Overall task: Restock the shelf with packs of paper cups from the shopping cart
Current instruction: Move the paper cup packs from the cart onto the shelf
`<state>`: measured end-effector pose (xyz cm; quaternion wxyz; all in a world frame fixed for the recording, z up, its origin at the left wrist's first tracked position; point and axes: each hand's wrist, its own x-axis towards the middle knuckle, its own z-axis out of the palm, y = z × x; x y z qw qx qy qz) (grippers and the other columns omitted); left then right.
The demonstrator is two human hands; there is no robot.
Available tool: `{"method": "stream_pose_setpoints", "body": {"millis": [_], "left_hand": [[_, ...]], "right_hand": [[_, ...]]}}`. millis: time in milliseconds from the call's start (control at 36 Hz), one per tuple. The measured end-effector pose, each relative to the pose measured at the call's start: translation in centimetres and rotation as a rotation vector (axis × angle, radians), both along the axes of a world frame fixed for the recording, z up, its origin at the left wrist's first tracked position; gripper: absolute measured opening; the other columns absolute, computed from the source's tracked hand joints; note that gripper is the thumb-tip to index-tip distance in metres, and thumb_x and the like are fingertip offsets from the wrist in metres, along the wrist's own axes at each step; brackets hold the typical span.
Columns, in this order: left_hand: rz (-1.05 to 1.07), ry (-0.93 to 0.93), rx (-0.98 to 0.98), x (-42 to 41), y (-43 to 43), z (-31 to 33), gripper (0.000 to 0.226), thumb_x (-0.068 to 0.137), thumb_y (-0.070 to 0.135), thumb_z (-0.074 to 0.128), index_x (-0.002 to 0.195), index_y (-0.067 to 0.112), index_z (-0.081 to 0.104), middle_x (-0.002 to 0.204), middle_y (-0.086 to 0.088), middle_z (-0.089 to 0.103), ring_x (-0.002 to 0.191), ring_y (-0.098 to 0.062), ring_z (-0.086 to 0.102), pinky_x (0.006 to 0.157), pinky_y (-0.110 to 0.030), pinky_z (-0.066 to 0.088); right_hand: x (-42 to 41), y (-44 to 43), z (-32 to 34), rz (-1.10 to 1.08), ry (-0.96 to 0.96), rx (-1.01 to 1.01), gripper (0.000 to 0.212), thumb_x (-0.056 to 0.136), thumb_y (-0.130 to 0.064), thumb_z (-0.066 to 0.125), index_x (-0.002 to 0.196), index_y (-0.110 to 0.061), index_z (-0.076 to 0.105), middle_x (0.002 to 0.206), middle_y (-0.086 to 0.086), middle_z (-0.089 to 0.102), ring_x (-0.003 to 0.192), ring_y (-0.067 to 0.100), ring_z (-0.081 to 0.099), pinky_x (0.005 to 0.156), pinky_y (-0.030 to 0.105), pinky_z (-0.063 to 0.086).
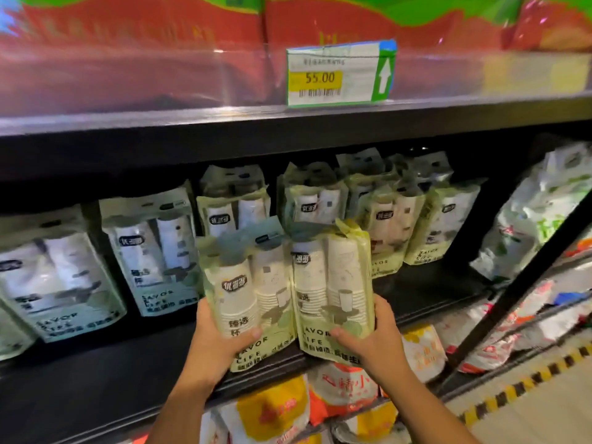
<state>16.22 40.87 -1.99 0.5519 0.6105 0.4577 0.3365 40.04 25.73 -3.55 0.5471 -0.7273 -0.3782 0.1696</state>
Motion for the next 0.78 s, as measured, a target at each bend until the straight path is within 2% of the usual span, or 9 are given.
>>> {"method": "stream_pose_setpoints", "body": {"millis": [83,139,222,333,444,556,611,694,778], "left_hand": [[0.031,0.034,-0.012,0.3,0.5,-0.3,0.088,0.062,-0.001,0.093,0.124,0.032,0.04,0.119,0.012,0.061,0.107,-0.001,0.059,0.099,-0.039,0.048],[0.077,0.064,-0.017,0.6,1.0,-0.6,0.083,0.065,0.002,0.092,0.124,0.029,0.04,0.119,0.006,0.059,0.105,-0.007,0.06,0.098,-0.041,0.049],[0.136,0.114,-0.006,1.2,1.9,-1.1,0.072,0.069,0.009,0.092,0.12,0.022,0.043,0.12,-0.004,0.058,0.107,-0.02,0.06,0.094,-0.043,0.051],[0.158,0.13,-0.012,1.5,3.1,-1.1,0.042,0.076,0.005,0.086,0.104,0.013,0.056,0.098,-0.001,0.069,0.089,-0.016,0.068,0.073,-0.029,0.051],[0.185,0.131,0.04,1.5,4.4,-2.0,0.037,0.08,0.01,0.084,0.112,0.008,0.066,0.092,0.001,0.077,0.084,-0.01,0.074,0.07,-0.022,0.056],[0.222,0.108,0.06,2.4,4.6,-2.5,0.023,0.085,0.013,0.08,0.097,0.027,0.066,0.086,0.015,0.074,0.086,0.002,0.07,0.078,-0.025,0.049],[0.236,0.092,0.066,3.1,4.6,-2.8,0.025,0.087,0.011,0.077,0.101,0.027,0.065,0.097,0.015,0.07,0.088,0.003,0.066,0.083,-0.027,0.047],[0.276,0.077,0.096,4.1,4.4,-2.4,0.03,0.089,0.007,0.074,0.116,0.011,0.062,0.095,0.006,0.067,0.082,0.002,0.061,0.072,-0.017,0.045],[0.284,0.1,0.098,4.7,4.5,-2.0,0.03,0.09,0.004,0.071,0.106,0.021,0.052,0.088,0.008,0.062,0.079,-0.01,0.058,0.079,-0.028,0.041]], "right_hand": [[0.7,1.3,-0.7,0.015,-0.047,-0.011,0.099,0.046,-0.076,0.081,0.131,-0.038,0.048,0.124,-0.013,0.044,0.122,-0.009,0.039,0.097,0.012,0.037],[1.5,2.1,-1.5,0.024,-0.019,-0.031,0.095,0.047,-0.079,0.081,0.128,-0.041,0.05,0.124,-0.012,0.049,0.119,-0.004,0.049,0.099,0.025,0.046],[2.8,3.1,-2.6,0.049,-0.021,-0.068,0.079,0.059,-0.06,0.089,0.126,-0.038,0.055,0.124,-0.005,0.061,0.114,0.008,0.062,0.096,0.041,0.054],[4.0,4.8,-2.6,0.038,-0.007,-0.091,0.078,0.071,-0.025,0.091,0.13,-0.023,0.041,0.115,-0.016,0.061,0.1,-0.011,0.061,0.078,0.005,0.048],[5.3,6.4,-2.4,0.026,-0.019,-0.118,0.07,0.076,-0.017,0.088,0.125,-0.018,0.039,0.108,-0.017,0.06,0.098,-0.003,0.061,0.071,0.005,0.046],[6.8,7.9,-1.8,0.035,-0.098,-0.159,0.051,0.08,-0.02,0.083,0.116,-0.022,0.047,0.105,-0.013,0.057,0.094,-0.013,0.054,0.073,0.004,0.041],[7.4,8.5,-1.7,0.033,-0.154,-0.176,0.043,0.08,-0.021,0.083,0.109,-0.018,0.051,0.103,-0.003,0.05,0.095,-0.011,0.047,0.076,0.006,0.038],[7.9,9.3,-1.8,0.044,-0.185,-0.21,0.042,0.082,-0.023,0.081,0.111,-0.012,0.053,0.106,0.003,0.047,0.092,0.004,0.044,0.078,0.016,0.034],[8.0,9.8,-1.8,0.012,-0.168,-0.252,0.041,0.084,-0.029,0.079,0.105,-0.01,0.049,0.101,0.004,0.051,0.095,0.019,0.053,0.079,0.029,0.041]]}}
